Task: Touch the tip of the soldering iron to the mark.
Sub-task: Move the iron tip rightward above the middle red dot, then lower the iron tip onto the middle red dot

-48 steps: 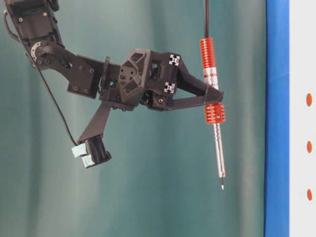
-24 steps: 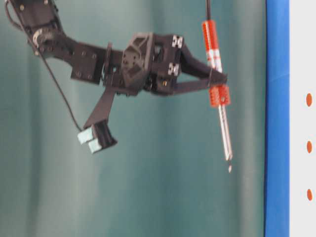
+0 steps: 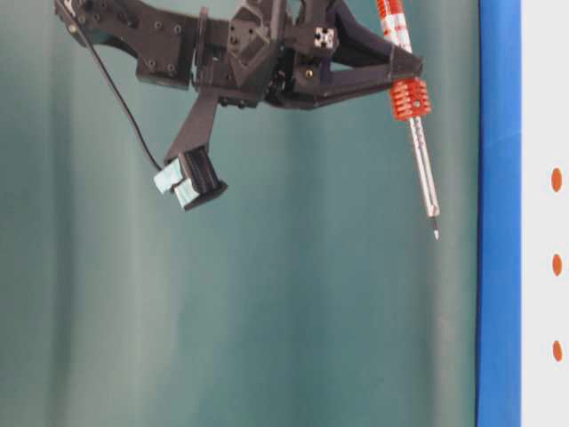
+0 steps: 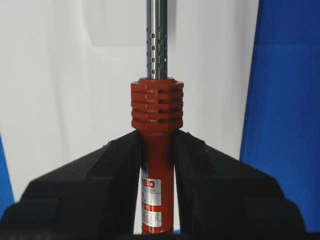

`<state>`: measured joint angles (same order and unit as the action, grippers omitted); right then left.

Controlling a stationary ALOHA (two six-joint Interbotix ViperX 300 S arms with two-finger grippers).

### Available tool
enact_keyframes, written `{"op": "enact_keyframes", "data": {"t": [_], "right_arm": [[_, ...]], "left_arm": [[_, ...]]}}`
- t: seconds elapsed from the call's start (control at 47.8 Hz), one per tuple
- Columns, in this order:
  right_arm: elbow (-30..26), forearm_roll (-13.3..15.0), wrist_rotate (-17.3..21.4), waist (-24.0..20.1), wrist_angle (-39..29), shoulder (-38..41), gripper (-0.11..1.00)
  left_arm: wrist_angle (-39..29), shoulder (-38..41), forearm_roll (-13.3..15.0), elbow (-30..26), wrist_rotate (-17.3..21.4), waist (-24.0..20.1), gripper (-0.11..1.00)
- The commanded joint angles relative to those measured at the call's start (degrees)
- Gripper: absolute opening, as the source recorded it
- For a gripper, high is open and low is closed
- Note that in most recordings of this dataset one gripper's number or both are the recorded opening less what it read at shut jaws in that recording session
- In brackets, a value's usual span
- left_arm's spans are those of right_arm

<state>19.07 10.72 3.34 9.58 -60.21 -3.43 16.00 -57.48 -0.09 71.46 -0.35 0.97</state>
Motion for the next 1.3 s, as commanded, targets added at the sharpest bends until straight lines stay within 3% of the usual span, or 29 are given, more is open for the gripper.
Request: {"op": "enact_keyframes", "data": {"t": [0.0, 0.732, 1.276], "right_arm": [[-0.53, -0.09, 0.09, 0.0, 0.35, -1.67, 0.06], [-0.62, -0.35, 0.09, 0.0, 1.14, -1.32, 0.06], [-2.02, -1.05, 0.0, 0.0, 5.89, 7.47, 0.06]], "left_arm": [[0.26, 0.26, 0.0, -0.53, 0.0, 0.09, 0.0], [0.26, 0.26, 0.0, -0.44, 0.09, 0.09, 0.0], [0.26, 0.26, 0.0, -0.44, 0.0, 0.09, 0.0]]}}
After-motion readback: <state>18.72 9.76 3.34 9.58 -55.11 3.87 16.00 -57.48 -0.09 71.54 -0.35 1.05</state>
